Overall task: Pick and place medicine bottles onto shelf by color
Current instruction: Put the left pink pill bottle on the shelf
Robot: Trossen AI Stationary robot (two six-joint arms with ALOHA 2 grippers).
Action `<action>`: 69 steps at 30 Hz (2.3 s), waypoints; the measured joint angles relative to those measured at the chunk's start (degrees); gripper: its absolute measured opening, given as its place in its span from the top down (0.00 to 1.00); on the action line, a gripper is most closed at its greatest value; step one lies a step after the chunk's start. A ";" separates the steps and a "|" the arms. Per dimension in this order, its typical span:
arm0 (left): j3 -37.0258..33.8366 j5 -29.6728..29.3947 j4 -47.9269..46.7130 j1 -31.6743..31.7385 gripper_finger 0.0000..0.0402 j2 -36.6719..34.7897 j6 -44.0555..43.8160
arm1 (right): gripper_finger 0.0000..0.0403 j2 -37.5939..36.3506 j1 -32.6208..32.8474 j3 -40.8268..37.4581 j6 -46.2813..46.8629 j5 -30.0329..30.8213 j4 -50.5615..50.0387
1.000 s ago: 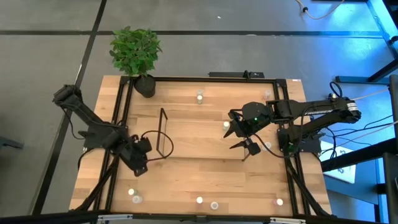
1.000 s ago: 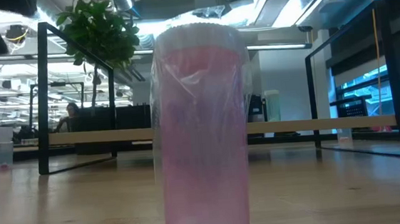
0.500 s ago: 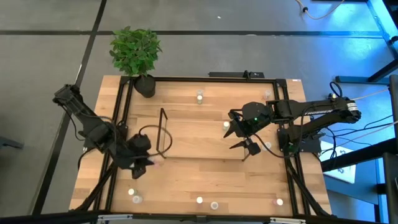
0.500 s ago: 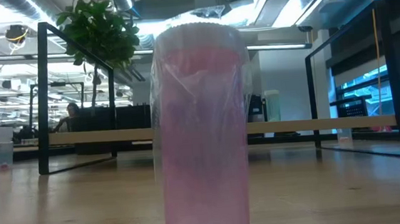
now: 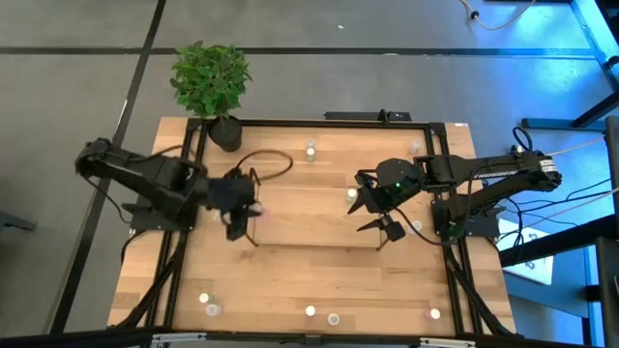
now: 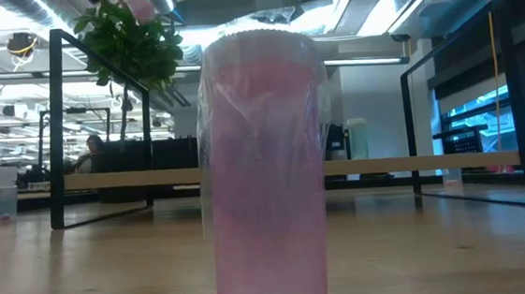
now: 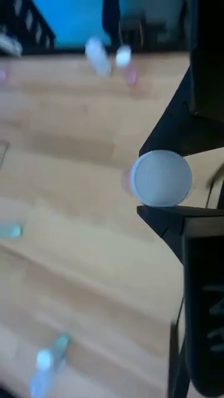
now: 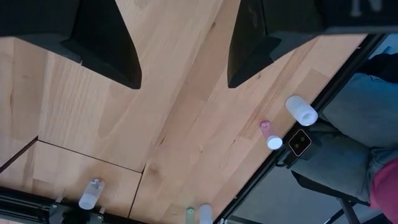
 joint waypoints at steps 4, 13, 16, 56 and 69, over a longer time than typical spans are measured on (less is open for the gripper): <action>1.34 0.57 -0.47 6.25 0.77 3.55 6.72 | 0.40 -0.02 0.00 0.00 -0.02 0.00 -0.03; 6.52 0.72 -1.11 16.29 0.77 14.74 20.09 | 0.40 -0.02 -0.02 0.00 -0.02 0.00 -0.05; 7.88 1.90 -1.04 18.48 0.77 17.83 22.51 | 0.40 -0.02 -0.02 0.00 -0.02 0.00 -0.07; 3.84 0.75 -4.75 15.38 0.77 27.02 1.96 | 0.40 2.08 -0.76 0.07 9.66 32.52 2.51; 3.13 -1.41 -3.14 15.45 0.77 27.02 -0.88 | 0.40 2.08 -0.76 0.07 8.91 32.52 2.50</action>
